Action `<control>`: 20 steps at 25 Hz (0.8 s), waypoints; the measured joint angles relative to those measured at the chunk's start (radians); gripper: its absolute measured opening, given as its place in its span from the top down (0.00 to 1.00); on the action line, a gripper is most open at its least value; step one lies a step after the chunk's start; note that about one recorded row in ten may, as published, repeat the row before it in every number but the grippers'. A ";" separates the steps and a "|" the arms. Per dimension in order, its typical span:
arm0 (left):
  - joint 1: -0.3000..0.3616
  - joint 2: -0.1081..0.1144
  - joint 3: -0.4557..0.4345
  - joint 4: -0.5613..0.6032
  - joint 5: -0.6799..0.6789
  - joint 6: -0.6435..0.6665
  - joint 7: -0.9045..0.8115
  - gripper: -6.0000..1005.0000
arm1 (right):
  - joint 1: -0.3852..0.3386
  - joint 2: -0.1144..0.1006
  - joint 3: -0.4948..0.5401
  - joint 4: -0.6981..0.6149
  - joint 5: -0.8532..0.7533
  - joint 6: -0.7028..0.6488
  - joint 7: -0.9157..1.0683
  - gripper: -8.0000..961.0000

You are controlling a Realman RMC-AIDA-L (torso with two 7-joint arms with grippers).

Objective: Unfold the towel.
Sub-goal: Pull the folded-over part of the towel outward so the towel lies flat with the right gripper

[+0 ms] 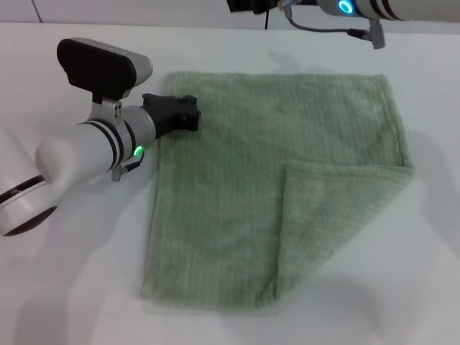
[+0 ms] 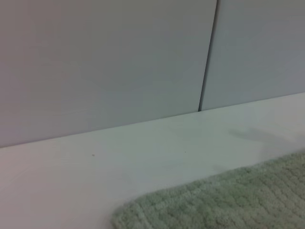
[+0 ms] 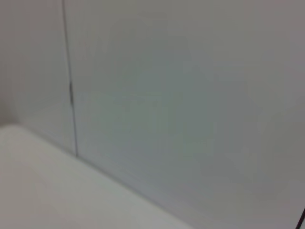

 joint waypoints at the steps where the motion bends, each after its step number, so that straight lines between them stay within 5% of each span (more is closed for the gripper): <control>1: 0.000 0.000 0.000 0.000 0.000 0.000 0.000 0.96 | 0.016 0.002 0.019 -0.008 0.008 0.077 -0.026 0.15; 20: 0.005 0.001 0.000 0.000 0.000 -0.003 -0.002 0.96 | 0.112 0.002 0.114 0.058 0.090 0.472 -0.116 0.15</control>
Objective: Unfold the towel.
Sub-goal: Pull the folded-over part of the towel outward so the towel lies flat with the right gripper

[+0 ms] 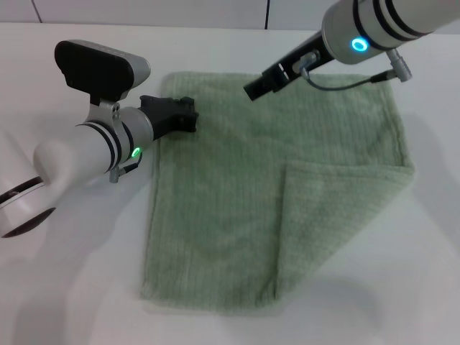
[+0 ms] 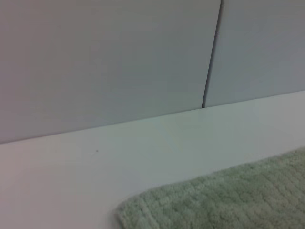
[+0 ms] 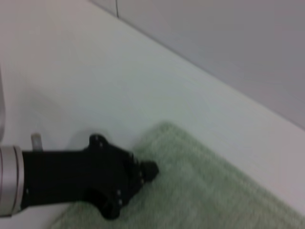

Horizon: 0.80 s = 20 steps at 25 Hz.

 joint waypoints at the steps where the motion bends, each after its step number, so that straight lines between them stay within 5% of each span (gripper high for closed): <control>1: -0.001 0.000 0.000 0.000 0.000 0.000 0.000 0.96 | 0.009 0.000 0.002 0.025 0.001 0.014 -0.004 0.15; 20: -0.005 0.001 -0.010 0.000 0.000 -0.001 0.000 0.95 | 0.081 0.003 0.004 0.280 0.092 0.055 -0.076 0.16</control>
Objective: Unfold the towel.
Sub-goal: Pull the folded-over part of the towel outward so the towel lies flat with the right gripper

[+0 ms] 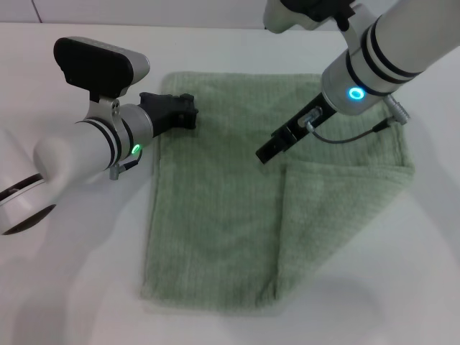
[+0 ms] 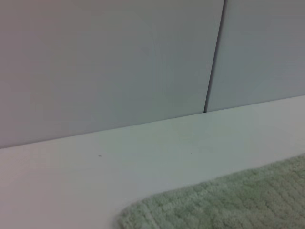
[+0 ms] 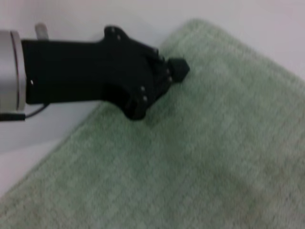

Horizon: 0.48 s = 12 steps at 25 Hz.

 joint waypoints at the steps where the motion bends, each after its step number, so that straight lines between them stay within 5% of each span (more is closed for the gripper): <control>1: 0.000 0.000 0.000 0.000 0.000 0.000 0.000 0.95 | 0.008 0.000 0.000 0.021 0.000 0.008 0.000 0.16; 12: -0.002 0.001 -0.003 0.003 0.000 0.000 0.000 0.95 | 0.030 0.000 0.000 0.095 0.001 0.003 -0.003 0.16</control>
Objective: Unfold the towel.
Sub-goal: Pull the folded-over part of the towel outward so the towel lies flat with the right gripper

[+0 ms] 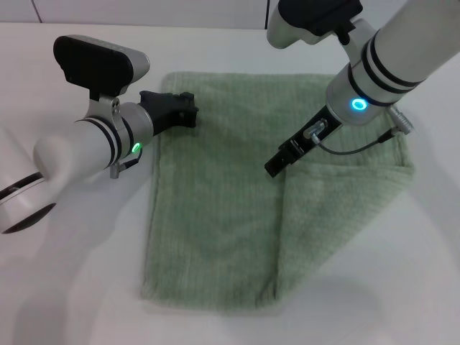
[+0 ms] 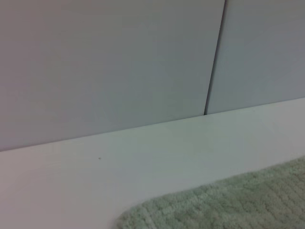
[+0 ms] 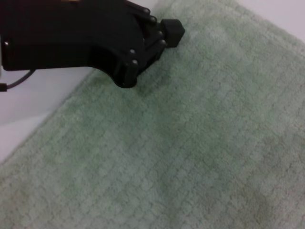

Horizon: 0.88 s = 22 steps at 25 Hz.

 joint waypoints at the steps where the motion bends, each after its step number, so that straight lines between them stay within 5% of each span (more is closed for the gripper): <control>1: 0.000 0.000 0.000 0.000 0.000 0.000 0.000 0.95 | 0.001 0.000 0.000 0.005 0.000 -0.003 -0.001 0.16; 22: 0.000 0.000 0.000 0.002 0.000 0.000 0.000 0.95 | 0.013 0.004 0.000 0.061 0.000 -0.025 -0.019 0.16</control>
